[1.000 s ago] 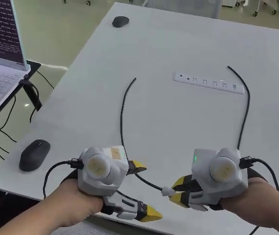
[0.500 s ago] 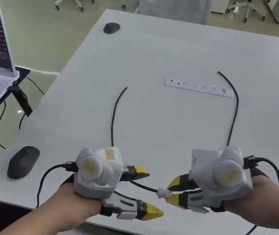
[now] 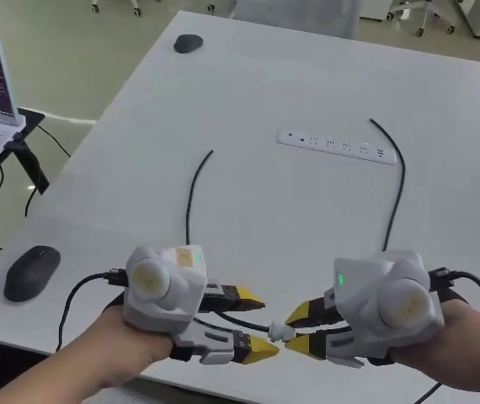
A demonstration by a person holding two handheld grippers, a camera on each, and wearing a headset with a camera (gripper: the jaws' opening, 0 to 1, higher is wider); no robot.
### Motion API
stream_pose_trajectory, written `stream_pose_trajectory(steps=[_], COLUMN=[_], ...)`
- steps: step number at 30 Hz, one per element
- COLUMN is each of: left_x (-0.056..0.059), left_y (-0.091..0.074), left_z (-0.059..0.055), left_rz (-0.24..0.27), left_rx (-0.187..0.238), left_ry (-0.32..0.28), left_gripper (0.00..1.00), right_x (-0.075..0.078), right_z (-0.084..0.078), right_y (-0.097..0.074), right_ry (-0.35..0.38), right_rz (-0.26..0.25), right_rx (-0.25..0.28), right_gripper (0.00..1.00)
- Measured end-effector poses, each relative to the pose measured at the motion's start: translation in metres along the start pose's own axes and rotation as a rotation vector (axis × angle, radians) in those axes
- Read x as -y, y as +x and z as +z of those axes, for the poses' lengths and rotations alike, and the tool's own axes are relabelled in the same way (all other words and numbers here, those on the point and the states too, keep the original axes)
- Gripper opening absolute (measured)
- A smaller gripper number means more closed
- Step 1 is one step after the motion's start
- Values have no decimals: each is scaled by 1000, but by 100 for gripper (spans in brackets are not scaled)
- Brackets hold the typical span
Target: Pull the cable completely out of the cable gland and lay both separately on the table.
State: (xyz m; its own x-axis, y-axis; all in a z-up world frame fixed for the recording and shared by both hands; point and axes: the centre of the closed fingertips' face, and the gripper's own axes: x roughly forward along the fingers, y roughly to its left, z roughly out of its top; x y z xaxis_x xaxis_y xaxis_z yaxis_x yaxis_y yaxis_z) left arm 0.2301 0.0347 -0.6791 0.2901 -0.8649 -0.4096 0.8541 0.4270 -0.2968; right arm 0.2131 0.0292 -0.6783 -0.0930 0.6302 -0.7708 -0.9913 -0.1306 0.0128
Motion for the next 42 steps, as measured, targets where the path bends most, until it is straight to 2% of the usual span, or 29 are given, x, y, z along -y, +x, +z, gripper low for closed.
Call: stream_pose_trajectory(steps=[6,13,20,21,27,33,36,40,42], left_x=[5,8,21,21,19,15,13,12,13], left_y=[1,2,4,4,2,0,-2,-1,-1], left_z=[5,3,0,0,2,3,7,7,7], left_rz=[-29,-45,-93,-87,-76,-76,-80,-78,-74], left_rx=[30,23,20,21,30,35,52,65,56], left_ry=[-16,2,44,60,65,31,-29,-34,-12], left_gripper=[29,26,16,16,16,16,16,16,15], right_x=[-1,-3,-7,-7,-5,-2,0,2,1], right_z=[-1,1,0,-1,0,2,4,5,4], right_y=[-1,-1,0,0,0,0,0,0,0], right_ry=[-1,-20,-47,-48,-53,-110,-137,-149,-149], right_rz=[1,7,31,33,32,0,-19,-34,-38], right_rx=[7,12,5,7,40,60,69,78,81], right_gripper=[6,6,6,6,6,6,6,6,7])
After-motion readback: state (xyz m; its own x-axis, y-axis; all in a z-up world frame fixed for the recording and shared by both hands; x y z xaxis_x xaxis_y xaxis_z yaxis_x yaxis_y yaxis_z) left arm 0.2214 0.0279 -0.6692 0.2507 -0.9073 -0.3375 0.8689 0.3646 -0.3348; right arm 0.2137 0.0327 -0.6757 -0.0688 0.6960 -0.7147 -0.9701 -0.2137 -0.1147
